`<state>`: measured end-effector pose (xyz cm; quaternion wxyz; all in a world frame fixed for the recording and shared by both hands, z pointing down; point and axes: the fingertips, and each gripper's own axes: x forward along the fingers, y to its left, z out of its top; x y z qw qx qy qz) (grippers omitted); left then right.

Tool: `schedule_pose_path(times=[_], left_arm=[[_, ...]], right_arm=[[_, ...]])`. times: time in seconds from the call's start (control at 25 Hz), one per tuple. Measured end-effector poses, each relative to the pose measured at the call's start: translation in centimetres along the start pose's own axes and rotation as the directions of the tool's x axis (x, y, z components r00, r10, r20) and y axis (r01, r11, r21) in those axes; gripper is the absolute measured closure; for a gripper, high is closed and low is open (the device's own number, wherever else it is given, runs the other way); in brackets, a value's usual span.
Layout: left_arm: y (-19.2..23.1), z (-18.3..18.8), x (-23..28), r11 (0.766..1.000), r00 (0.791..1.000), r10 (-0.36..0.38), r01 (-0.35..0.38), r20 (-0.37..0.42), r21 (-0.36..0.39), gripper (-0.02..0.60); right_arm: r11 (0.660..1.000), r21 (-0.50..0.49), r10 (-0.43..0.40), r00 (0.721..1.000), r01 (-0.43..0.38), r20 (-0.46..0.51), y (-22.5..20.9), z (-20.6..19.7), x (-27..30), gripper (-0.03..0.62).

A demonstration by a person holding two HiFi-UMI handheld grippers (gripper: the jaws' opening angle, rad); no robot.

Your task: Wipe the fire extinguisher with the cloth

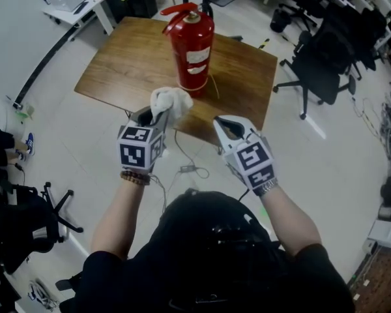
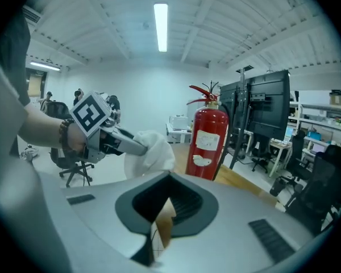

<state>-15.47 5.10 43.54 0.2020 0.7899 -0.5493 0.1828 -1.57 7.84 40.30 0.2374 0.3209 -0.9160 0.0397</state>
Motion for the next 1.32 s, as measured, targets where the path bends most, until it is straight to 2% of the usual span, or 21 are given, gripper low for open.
schedule_pose_path(times=[0.36, 0.6, 0.84, 1.32], left_arm=[[-7.0, -1.7, -4.5, 0.999, 1.0, 0.024, -0.025, 0.013, 0.046, 0.503], [-9.5, -1.8, -7.4, 0.996, 0.999, 0.027, -0.03, 0.03, 0.082, 0.503], [-9.7, -1.0, -9.0, 0.993, 0.998, 0.015, -0.021, 0.058, 0.114, 0.503], [-6.8, -0.8, -11.9, 0.985, 0.997, -0.043, 0.032, 0.061, 0.17, 0.503]], right_arm=[[0.999, 0.024, 0.045, 0.998, -0.046, 0.045, 2.8, -1.7, -4.9, 0.58], [0.998, 0.032, 0.055, 0.996, -0.058, 0.073, 4.3, -1.6, -6.5, 0.58], [0.999, 0.033, 0.021, 0.996, -0.023, 0.085, 4.6, -0.7, -7.2, 0.58], [0.997, 0.053, -0.058, 0.996, 0.054, 0.074, 7.8, 1.6, -6.1, 0.582]])
